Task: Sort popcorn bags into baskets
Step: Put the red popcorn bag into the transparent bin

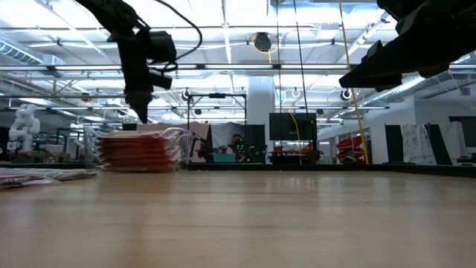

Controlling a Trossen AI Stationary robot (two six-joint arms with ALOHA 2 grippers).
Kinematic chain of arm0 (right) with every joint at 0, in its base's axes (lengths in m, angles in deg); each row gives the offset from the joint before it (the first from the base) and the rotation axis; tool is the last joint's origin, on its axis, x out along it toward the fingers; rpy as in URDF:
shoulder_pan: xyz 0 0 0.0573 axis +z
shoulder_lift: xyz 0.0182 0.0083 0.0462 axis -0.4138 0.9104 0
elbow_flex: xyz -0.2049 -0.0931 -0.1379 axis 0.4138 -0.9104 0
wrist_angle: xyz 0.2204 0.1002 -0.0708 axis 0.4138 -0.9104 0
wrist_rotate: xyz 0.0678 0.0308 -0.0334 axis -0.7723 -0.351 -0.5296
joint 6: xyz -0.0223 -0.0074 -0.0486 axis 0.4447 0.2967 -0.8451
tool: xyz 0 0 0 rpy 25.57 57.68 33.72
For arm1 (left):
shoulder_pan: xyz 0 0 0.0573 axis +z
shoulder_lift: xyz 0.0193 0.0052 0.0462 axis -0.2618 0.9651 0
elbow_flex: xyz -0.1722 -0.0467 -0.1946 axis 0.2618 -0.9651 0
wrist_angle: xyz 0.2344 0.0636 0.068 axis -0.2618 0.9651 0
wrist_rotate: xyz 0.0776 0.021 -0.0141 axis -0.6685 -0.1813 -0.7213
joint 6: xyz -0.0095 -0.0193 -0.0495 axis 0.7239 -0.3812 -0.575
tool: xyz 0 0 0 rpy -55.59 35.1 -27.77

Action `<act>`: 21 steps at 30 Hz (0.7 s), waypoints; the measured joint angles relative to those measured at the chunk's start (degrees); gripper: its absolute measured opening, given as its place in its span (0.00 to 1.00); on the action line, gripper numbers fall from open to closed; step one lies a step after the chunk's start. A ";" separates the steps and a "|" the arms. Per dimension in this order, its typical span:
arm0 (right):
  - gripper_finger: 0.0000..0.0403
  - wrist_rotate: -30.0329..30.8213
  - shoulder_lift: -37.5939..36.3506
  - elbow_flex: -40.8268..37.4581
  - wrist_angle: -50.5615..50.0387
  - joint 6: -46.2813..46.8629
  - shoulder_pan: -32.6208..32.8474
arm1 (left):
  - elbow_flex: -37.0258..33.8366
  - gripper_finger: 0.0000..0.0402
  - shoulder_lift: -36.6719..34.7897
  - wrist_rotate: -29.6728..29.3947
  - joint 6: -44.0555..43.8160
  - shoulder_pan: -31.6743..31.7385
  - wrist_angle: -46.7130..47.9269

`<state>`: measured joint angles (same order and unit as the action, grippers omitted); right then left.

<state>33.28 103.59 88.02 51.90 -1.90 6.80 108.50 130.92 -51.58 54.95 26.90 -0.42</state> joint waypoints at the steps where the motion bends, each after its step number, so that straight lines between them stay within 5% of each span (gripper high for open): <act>1: 0.42 0.01 0.00 0.00 0.00 0.02 0.00 | 0.00 0.09 -0.92 -0.13 -0.93 -0.26 0.01; 7: 0.42 0.05 0.00 0.00 -0.27 1.15 0.00 | 0.09 0.13 -6.24 0.59 -13.30 -4.10 4.39; 11: 0.42 0.04 0.16 0.00 -0.62 2.27 0.00 | 0.13 0.14 -8.14 9.86 -25.17 -8.13 12.69; 21: 0.42 0.05 2.36 0.00 0.17 3.28 0.00 | -7.41 0.14 -8.21 13.19 -39.17 -29.97 18.20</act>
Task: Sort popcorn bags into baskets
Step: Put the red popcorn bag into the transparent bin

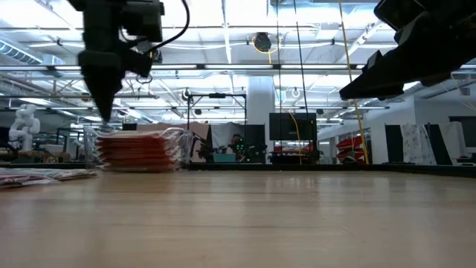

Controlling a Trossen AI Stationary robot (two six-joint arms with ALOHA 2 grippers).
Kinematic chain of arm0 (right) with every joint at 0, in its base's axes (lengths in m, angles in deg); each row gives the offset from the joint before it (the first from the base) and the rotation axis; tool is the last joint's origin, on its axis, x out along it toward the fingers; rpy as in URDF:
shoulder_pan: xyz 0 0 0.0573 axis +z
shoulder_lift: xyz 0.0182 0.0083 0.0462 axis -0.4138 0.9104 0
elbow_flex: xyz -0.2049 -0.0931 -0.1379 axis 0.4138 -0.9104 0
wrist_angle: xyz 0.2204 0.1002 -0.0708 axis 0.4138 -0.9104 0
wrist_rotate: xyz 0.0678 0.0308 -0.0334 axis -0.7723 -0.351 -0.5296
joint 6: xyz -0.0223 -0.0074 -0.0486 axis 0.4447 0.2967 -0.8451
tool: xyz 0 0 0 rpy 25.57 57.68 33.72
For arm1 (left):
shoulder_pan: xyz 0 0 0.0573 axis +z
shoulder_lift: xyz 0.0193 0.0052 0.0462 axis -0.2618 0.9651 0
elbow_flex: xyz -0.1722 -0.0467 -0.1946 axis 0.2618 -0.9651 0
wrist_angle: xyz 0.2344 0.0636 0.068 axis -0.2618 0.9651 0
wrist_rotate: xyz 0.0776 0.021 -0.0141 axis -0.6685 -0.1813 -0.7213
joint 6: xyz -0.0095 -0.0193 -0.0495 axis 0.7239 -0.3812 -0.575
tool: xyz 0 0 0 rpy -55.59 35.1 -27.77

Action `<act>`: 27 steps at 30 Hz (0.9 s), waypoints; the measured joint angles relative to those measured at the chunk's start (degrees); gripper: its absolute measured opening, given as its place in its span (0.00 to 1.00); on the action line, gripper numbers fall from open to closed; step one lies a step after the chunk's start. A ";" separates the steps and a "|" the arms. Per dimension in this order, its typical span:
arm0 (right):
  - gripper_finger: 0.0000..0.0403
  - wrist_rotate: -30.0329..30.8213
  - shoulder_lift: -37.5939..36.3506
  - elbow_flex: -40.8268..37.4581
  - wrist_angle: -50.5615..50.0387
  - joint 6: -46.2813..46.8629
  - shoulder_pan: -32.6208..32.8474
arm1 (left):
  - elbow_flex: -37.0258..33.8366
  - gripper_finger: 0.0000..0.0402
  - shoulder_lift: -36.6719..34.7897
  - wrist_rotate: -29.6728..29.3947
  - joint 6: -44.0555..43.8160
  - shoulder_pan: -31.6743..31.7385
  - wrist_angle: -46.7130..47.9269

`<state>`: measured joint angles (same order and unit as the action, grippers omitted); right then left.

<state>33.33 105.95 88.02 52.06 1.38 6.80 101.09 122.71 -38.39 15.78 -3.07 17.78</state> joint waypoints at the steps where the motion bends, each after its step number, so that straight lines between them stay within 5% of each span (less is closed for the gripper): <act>1: 0.42 -0.03 0.37 0.00 0.40 0.00 0.01 | -1.33 0.14 0.00 0.00 -1.78 -1.97 -0.69; 7: 0.42 -0.01 1.44 0.00 1.52 1.07 0.02 | -8.23 0.20 0.02 -0.91 -11.60 -9.72 -6.58; 15: 0.42 0.02 1.42 0.00 2.03 2.78 0.02 | -15.95 0.48 0.20 -10.05 -18.33 -12.07 -14.25; 20: 0.42 0.04 1.42 0.00 4.26 2.75 0.02 | -19.97 0.63 0.21 -10.57 -22.17 -11.40 -19.54; 27: 0.42 0.06 1.40 0.00 5.20 2.99 0.02 | -25.10 0.65 0.15 -10.10 -18.59 -11.33 -29.62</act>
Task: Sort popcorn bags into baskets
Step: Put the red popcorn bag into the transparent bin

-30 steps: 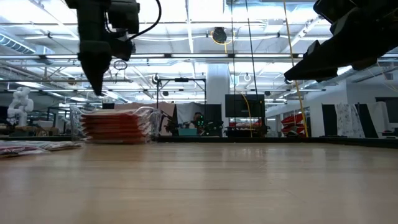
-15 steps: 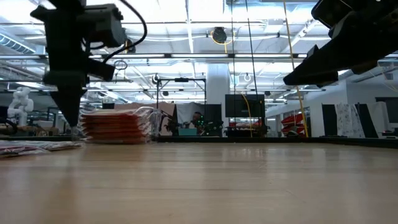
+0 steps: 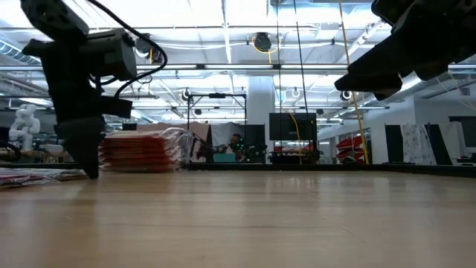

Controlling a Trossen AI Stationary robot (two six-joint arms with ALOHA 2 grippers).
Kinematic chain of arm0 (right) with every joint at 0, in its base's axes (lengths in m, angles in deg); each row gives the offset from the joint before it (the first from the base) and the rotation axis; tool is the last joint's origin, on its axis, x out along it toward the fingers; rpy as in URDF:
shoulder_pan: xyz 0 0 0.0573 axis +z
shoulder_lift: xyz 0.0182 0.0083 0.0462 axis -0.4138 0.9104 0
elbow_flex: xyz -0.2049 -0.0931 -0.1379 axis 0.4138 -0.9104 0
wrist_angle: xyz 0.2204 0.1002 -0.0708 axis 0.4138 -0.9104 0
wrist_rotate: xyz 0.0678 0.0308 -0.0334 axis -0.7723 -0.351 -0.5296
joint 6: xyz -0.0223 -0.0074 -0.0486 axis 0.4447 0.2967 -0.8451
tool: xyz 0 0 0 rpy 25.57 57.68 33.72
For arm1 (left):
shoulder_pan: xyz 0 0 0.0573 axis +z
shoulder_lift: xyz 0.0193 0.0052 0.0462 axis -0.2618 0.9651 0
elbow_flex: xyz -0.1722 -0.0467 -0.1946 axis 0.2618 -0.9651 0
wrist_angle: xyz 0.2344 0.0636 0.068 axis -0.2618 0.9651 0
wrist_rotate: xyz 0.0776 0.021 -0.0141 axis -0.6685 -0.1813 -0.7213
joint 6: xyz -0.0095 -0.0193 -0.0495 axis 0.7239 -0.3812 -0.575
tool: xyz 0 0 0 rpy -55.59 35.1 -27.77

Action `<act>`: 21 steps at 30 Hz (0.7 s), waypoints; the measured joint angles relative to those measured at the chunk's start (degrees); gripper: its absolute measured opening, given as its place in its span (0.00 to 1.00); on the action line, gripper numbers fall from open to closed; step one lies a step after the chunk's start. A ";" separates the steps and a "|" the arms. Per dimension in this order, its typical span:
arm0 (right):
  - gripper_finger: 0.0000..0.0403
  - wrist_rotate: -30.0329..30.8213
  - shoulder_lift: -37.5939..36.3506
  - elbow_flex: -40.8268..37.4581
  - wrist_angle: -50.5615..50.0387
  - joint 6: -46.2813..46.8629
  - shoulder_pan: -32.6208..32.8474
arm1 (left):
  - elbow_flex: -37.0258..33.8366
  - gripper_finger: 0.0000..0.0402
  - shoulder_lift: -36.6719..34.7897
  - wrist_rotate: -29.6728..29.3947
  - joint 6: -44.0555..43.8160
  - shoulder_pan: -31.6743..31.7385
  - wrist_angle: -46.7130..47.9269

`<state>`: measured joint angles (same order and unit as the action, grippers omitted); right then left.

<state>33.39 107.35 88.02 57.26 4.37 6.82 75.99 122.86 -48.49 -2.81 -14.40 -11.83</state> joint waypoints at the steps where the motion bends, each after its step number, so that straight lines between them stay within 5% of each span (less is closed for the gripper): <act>1: 0.42 0.02 0.00 0.00 0.11 0.00 0.00 | -0.86 0.63 -0.10 0.48 1.10 0.00 -1.44; 6: 0.42 0.22 0.00 0.00 0.86 0.00 0.00 | -3.38 0.47 -0.30 1.92 2.01 -0.07 -3.25; 14: 0.42 0.51 0.00 0.00 0.93 -0.08 -0.02 | -1.37 0.04 0.05 3.69 4.13 -1.14 -2.06; 21: 0.42 2.05 0.00 0.00 3.23 -0.24 -0.02 | 6.20 0.01 0.22 1.30 7.28 -3.82 4.41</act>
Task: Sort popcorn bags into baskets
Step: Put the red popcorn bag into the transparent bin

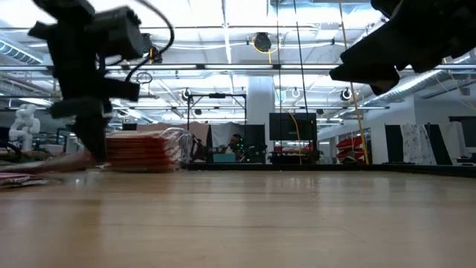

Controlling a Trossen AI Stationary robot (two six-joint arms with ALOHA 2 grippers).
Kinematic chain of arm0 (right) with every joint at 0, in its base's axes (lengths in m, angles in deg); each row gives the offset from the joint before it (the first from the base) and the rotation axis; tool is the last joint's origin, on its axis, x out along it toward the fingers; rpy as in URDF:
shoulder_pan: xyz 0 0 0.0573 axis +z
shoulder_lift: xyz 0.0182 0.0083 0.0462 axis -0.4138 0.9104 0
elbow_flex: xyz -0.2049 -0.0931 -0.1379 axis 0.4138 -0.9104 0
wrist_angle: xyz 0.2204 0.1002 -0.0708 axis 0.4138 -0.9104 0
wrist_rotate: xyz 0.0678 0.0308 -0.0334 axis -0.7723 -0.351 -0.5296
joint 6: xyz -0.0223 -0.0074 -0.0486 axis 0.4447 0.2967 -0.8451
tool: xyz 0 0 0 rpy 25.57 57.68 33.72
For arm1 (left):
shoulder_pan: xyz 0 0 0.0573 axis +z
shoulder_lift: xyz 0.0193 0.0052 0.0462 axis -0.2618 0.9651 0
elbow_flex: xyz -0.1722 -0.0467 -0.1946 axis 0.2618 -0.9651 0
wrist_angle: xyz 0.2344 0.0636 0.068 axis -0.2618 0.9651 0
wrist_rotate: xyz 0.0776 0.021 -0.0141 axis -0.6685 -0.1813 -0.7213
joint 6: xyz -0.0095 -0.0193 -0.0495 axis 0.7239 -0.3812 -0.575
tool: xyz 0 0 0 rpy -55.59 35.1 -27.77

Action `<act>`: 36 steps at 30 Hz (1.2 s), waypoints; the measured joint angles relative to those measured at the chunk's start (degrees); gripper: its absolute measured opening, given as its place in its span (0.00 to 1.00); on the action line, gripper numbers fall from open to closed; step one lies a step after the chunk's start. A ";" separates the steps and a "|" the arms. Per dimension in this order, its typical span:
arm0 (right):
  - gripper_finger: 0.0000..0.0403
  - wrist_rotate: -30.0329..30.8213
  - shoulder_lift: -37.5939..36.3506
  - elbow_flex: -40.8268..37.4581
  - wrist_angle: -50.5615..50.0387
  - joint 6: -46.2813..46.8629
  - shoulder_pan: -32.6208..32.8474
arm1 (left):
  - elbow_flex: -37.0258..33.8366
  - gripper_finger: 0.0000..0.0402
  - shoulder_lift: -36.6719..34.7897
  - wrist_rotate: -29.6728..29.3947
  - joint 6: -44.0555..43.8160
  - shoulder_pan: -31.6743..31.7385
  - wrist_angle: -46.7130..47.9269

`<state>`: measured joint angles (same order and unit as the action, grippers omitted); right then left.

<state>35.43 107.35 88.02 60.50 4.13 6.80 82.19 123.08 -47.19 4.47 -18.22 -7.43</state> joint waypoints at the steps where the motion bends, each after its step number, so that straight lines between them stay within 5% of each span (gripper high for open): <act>1: 0.42 0.75 0.02 0.00 0.22 0.00 0.00 | 1.46 0.01 -0.24 -0.66 0.02 -0.58 1.97; 7: 0.42 5.79 0.06 0.00 0.28 -0.22 -0.34 | 10.56 0.01 -1.41 -5.93 4.12 -5.06 7.21; 12: 0.42 7.76 2.62 0.01 4.10 -0.01 -2.45 | 16.15 0.00 -2.19 -6.27 12.99 -9.20 1.32; 21: 0.52 0.52 15.07 4.16 15.48 -3.67 -6.99 | 17.74 0.00 -2.16 -2.91 31.09 -14.02 -19.93; 31: 0.68 0.38 26.79 15.22 17.28 -8.03 -7.92 | 17.74 0.01 -1.64 2.21 34.42 -15.13 -28.24; 36: 0.72 -4.68 27.98 18.64 17.41 -10.99 -10.31 | 17.85 0.00 -0.60 5.09 35.97 -15.78 -31.89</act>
<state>30.76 135.32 106.67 77.90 -6.86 -3.51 100.04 122.48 -42.09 40.44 -34.00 -39.32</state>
